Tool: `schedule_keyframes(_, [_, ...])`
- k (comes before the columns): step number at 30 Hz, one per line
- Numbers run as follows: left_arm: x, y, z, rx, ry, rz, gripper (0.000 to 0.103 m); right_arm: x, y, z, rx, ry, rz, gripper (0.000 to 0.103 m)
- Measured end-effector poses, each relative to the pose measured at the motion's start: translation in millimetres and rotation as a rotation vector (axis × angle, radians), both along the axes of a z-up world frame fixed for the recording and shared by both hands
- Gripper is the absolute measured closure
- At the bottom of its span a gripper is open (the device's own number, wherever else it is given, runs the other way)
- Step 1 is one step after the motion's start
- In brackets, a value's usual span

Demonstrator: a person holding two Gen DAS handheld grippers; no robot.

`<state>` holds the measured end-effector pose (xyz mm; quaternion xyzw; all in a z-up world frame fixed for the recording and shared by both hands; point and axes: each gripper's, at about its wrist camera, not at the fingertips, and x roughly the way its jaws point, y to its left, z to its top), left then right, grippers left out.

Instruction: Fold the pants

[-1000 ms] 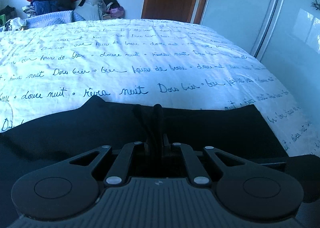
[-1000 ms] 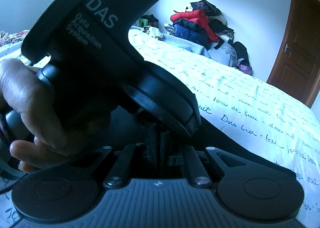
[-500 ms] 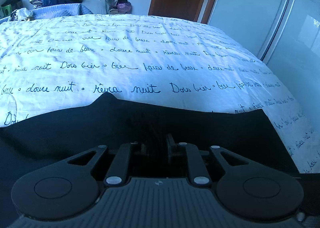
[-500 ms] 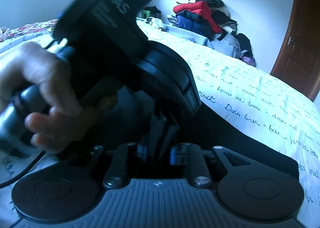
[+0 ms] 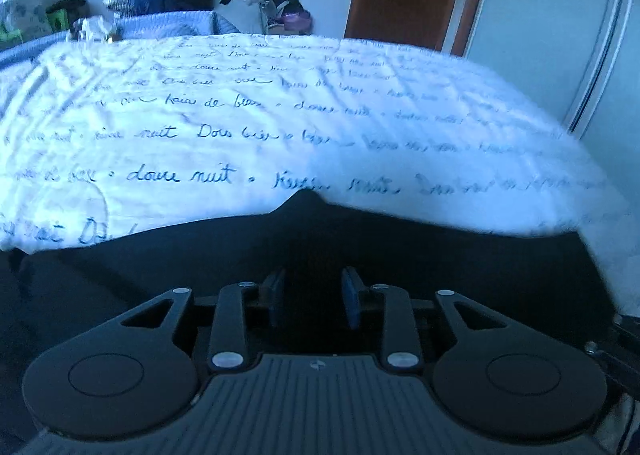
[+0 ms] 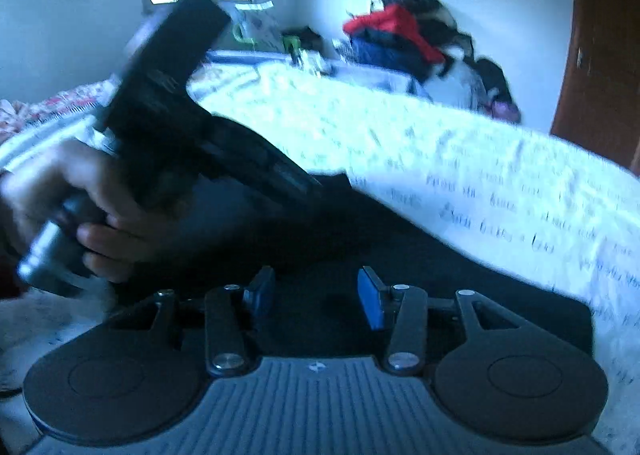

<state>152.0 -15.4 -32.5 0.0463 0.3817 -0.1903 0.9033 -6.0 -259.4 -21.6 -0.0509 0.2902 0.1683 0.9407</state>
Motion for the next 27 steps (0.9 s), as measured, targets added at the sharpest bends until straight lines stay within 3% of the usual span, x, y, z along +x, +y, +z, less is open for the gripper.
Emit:
schedule_keyframes(2, [-6.2,-3.7,-0.2,0.062,-0.037,0.004,0.068,4.8,5.6,-11.5,-0.036,0.06,0.002,0.058])
schedule_keyframes(4, [-11.1,-1.8,1.8,0.094,-0.056,0.024,0.068,0.5,14.2,-9.7,-0.057,0.043,-0.002,0.058])
schedule_keyframes(8, [-12.2,10.5,0.3,0.048,-0.023,0.052,0.061,6.1,19.0,3.7,-0.025,0.011,0.0,0.058])
schedule_keyframes(11, [-16.7,15.7,0.5,0.074,-0.03,0.082,0.06,14.6,20.5,-7.6,-0.087,0.055,0.003,0.058])
schedule_keyframes(17, [-24.8,29.9,6.6,0.056,-0.032,0.145,0.044,10.4,24.4,2.6,-0.065,-0.025,-0.006,0.058])
schedule_keyframes(21, [-31.7,33.5,7.9,0.074,-0.051,0.186,0.031,22.2,27.8,-2.5,-0.089,0.005,-0.001,0.058])
schedule_keyframes(27, [-38.4,44.5,6.1,0.106,-0.054,0.23,0.025,23.7,30.1,-7.5,-0.092,0.027,-0.014,0.058])
